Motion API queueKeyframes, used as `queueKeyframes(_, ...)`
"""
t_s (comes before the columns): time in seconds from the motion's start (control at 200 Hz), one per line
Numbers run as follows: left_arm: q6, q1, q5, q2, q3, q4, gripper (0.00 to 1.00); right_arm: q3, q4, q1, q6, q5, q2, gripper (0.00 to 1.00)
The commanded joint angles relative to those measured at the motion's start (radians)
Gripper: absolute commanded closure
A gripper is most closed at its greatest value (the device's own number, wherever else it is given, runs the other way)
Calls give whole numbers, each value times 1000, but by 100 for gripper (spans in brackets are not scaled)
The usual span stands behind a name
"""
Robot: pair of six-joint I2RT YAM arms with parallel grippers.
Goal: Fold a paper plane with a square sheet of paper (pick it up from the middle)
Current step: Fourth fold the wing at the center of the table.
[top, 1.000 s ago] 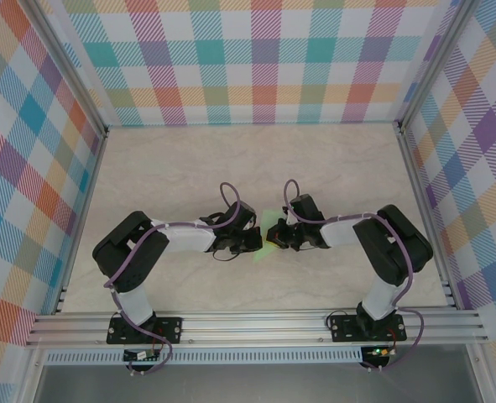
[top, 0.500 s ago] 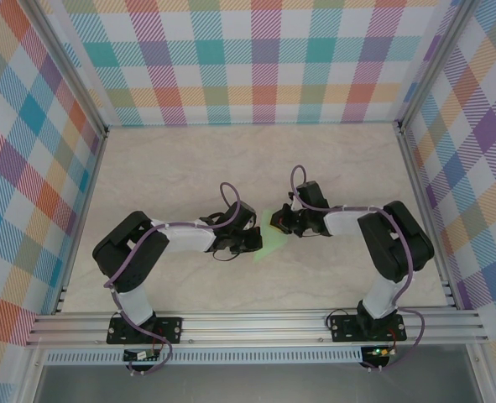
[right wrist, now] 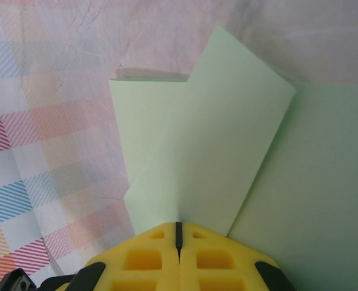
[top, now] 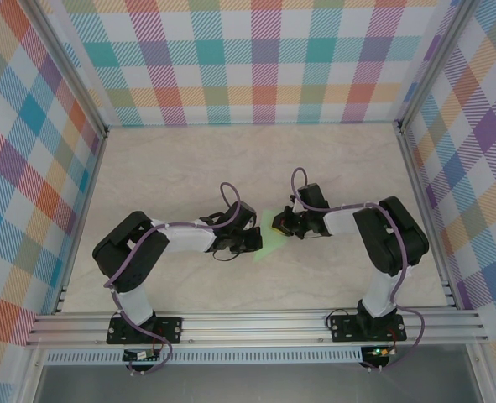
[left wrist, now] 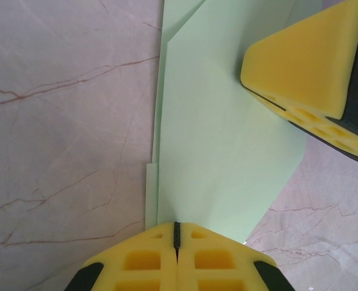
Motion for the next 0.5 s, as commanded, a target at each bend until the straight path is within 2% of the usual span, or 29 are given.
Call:
queueKeyframes(0.0,24,-18,-64,95,-64,-245,100,33,-49,-10,-44,-5,-28,96)
queueKeyframes(0.13,22,-17,-64,92,-64,-246,100,54,-45,-15,-50,-37,12,97)
queueKeyframes(0.26,17,-21,-47,86,-26,-267,100,0,39,-8,-17,-79,63,98)
queueKeyframes(0.495,0,-19,-41,27,64,-360,95,-39,-11,-9,-53,-6,71,99)
